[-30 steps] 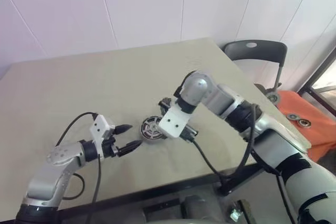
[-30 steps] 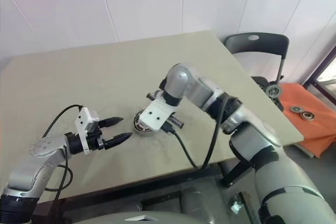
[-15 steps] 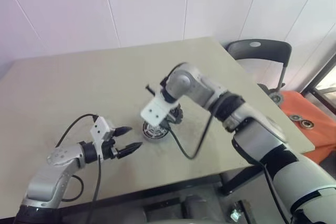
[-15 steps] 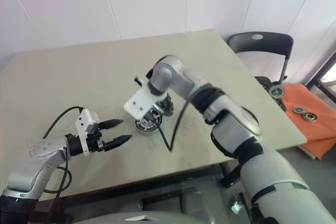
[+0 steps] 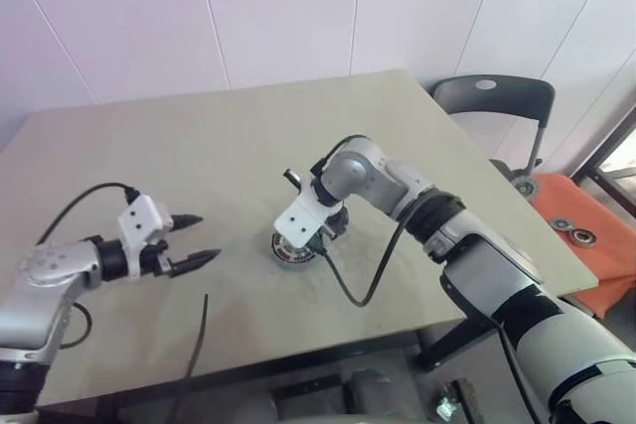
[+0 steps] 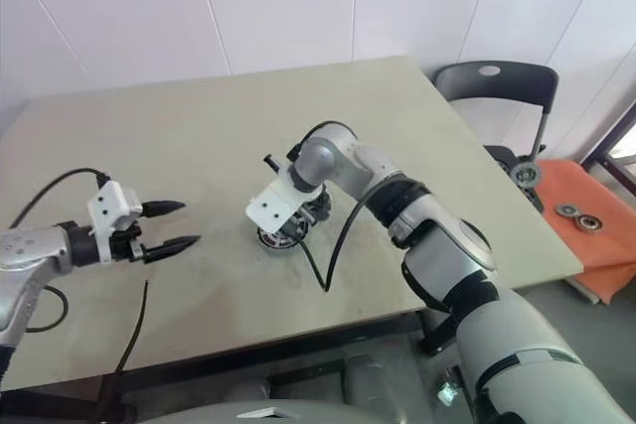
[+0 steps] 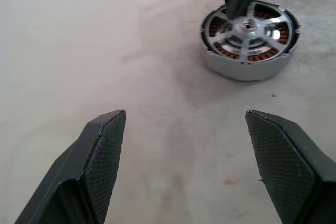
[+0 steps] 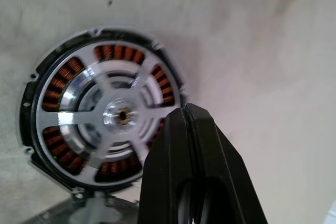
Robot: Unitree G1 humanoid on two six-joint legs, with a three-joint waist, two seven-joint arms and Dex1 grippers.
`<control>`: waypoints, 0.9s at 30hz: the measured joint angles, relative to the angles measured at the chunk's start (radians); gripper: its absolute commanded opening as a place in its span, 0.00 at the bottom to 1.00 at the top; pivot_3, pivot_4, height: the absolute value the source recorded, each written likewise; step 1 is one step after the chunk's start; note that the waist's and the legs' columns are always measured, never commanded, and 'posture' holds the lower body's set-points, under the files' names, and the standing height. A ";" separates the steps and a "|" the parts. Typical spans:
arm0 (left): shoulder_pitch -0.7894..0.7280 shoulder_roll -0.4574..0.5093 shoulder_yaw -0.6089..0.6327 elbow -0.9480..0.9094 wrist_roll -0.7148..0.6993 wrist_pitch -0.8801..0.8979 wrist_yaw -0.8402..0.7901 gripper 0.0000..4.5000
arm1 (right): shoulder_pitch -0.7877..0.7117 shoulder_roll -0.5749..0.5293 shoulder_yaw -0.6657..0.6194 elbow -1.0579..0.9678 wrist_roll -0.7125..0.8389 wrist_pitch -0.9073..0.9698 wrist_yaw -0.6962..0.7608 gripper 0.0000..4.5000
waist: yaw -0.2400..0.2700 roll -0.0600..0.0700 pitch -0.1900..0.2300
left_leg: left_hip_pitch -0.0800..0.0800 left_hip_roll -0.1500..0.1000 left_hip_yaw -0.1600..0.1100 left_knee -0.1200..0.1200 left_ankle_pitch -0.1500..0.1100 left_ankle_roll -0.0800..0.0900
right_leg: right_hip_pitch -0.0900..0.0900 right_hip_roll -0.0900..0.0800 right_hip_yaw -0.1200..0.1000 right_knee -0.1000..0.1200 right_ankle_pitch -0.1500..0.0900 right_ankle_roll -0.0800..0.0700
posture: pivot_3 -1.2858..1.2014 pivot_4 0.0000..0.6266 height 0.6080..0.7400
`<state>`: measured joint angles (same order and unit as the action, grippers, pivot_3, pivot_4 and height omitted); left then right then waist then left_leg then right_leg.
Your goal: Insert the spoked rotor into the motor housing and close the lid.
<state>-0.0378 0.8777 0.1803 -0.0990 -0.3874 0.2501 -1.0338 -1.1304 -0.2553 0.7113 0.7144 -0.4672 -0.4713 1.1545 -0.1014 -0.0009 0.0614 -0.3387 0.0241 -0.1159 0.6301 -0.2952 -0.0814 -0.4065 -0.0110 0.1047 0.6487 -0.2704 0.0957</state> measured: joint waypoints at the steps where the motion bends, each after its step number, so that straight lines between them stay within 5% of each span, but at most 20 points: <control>1: 0.000 0.000 0.000 0.000 0.000 0.000 -0.004 0.86 | 0.000 -0.002 0.000 0.011 -0.013 -0.001 -0.018 0.01 | 0.000 0.000 0.000 | 0.000 0.000 0.000 0.000 0.000 0.000 | 0.000 0.000 0.000 0.000 0.000 0.000 | 0.52 0.00 1.00; 27: 0.053 -0.079 -0.005 -0.062 -0.013 0.040 0.042 0.86 | 0.016 -0.034 0.037 0.064 -0.195 -0.128 -0.216 0.01 | 0.001 -0.001 -0.001 | 0.002 0.000 0.000 0.001 0.000 0.000 | 0.002 0.000 0.000 0.002 0.000 0.000 | 0.52 0.00 1.00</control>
<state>0.0148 0.7988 0.1753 -0.1610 -0.4008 0.2904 -0.9922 -1.1145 -0.2897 0.7479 0.7780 -0.6622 -0.5996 0.9384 -0.1008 -0.0015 0.0608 -0.3363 0.0241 -0.1162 0.6315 -0.2952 -0.0814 -0.4042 -0.0110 0.1047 0.6507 -0.2701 0.0956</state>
